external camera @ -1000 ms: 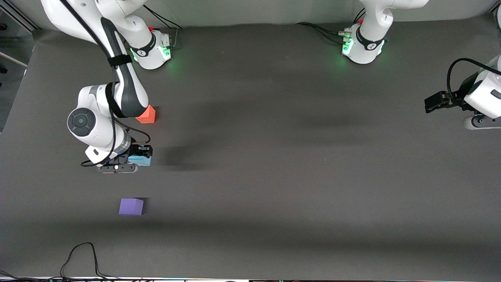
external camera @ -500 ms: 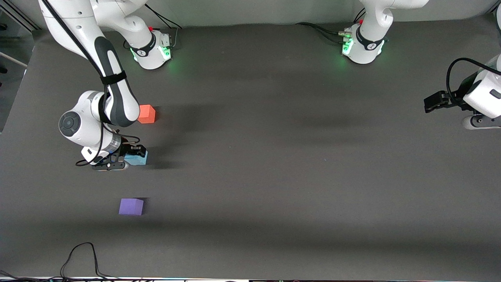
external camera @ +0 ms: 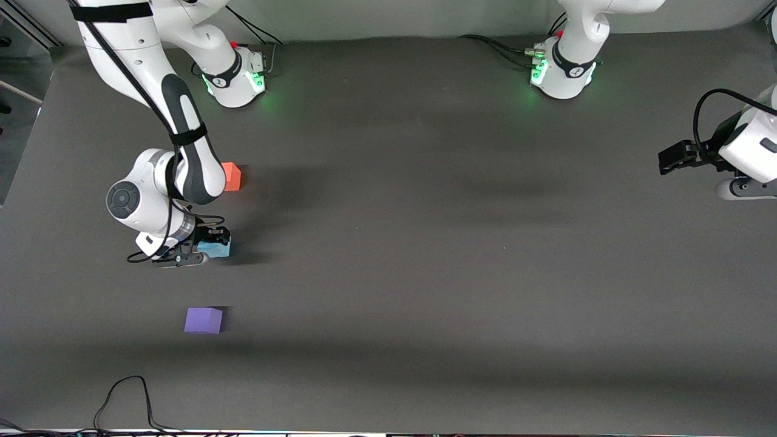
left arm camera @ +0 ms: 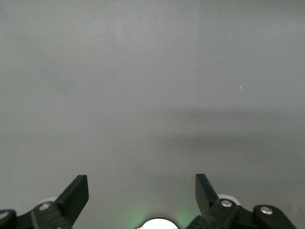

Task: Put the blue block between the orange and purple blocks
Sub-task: 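Carry the blue cube with the right gripper between orange and purple cubes, then open the right gripper to release the blue cube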

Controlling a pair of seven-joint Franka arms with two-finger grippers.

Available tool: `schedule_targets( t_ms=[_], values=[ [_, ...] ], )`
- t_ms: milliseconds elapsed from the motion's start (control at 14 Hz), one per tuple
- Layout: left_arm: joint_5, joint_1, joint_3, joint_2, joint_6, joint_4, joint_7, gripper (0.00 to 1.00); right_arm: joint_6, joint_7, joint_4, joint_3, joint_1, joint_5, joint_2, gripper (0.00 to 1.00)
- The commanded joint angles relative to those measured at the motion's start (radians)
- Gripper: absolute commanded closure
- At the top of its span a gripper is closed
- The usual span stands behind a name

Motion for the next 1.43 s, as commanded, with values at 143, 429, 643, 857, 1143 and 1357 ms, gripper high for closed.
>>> schedule_targets(
  t_ms=[143, 429, 643, 857, 1143, 1357],
  values=[
    [0.001, -0.002, 0.007, 0.006, -0.027, 0.025, 0.021, 0.00, 0.011, -0.044, 0.023, 0.002, 0.000, 0.035, 0.032, 0.24],
    [0.001, -0.002, 0.007, 0.007, -0.027, 0.025, 0.021, 0.00, 0.008, -0.040, 0.029, 0.003, 0.000, 0.048, 0.029, 0.00],
    [0.000, -0.001, 0.007, 0.007, -0.025, 0.025, 0.021, 0.00, -0.004, -0.047, 0.031, 0.000, 0.001, 0.091, -0.002, 0.00],
    [0.000, -0.001, 0.007, 0.007, -0.025, 0.025, 0.021, 0.00, -0.069, -0.051, 0.034, -0.029, 0.001, 0.088, -0.080, 0.00],
    [0.000, -0.001, 0.007, 0.007, -0.025, 0.025, 0.021, 0.00, -0.252, -0.056, 0.081, -0.127, 0.015, 0.044, -0.177, 0.00],
    [0.000, -0.001, 0.007, 0.007, -0.027, 0.025, 0.021, 0.00, -0.404, 0.019, 0.164, -0.178, 0.015, -0.089, -0.235, 0.00]
  ],
)
